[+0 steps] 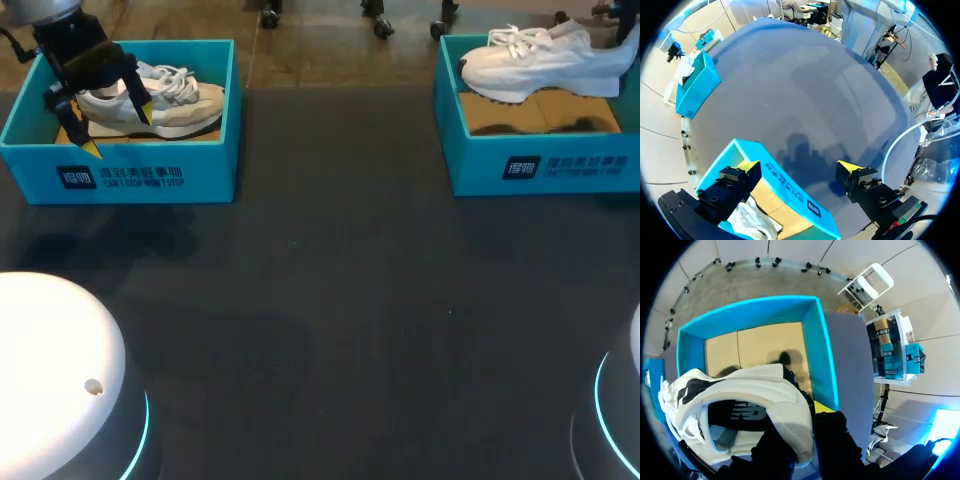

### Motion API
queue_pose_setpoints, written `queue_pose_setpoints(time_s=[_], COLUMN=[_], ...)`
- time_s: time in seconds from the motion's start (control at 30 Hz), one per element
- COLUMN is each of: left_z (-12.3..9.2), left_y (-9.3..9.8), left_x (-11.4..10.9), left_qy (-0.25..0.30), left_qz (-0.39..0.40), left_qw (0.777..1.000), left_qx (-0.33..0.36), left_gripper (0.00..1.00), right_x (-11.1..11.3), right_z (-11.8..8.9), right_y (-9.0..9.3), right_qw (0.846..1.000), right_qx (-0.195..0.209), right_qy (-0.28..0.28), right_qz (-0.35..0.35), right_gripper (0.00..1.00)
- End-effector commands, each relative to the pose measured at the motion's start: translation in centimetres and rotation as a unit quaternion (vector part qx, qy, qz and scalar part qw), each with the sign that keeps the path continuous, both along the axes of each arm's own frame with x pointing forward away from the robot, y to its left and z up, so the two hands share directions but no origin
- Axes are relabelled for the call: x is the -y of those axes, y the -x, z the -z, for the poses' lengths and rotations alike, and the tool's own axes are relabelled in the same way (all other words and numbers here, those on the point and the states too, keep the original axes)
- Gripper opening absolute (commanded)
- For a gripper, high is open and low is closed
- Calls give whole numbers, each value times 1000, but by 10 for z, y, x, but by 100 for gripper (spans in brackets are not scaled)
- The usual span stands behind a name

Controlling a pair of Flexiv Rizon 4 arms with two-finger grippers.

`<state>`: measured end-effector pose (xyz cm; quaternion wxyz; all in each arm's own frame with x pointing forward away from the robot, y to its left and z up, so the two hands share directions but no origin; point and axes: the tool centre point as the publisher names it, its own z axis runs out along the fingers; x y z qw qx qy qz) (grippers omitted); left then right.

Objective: Take the shoe out of the shoebox, open the shoe tongue, remove and reinsert the insole, then place the shoe into the shoebox

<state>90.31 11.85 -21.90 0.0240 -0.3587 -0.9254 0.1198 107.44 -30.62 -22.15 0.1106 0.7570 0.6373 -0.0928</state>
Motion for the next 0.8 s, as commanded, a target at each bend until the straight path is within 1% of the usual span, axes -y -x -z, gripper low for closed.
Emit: queue_pose_setpoints(time_s=[0.03, 0.13, 0.2, 0.57, 0.6, 0.7, 0.8], left_z=[0, 0, 0, 0, 0, 0, 0], left_y=[1, 1, 1, 1, 1, 1, 1], left_x=[0, 0, 0, 0, 0, 0, 0], left_qy=[-1, -1, -1, -1, -1, -1, -1], left_qz=[0, 0, 0, 0, 0, 0, 0], left_qw=[1000, 1000, 1000, 1000, 1000, 1000, 1000], left_qx=[1, 1, 1, 1, 1, 1, 1], left_gripper=[100, 100, 100, 100, 100, 100, 100], right_x=[-1, 0, 4, 4, 4, 2, 3], right_z=[7, 12, 13, 13, 14, 19, 26], right_y=[6, 10, 17, 17, 17, 17, 18], right_qw=[1000, 1000, 999, 999, 999, 999, 999], right_qx=[15, 15, 25, 25, 26, 14, 10], right_qy=[2, -5, -33, -33, -35, -17, -19], right_qz=[-1, 12, 24, 24, 22, 24, 24], right_gripper=[0, 0, 0, 0, 0, 0, 0])
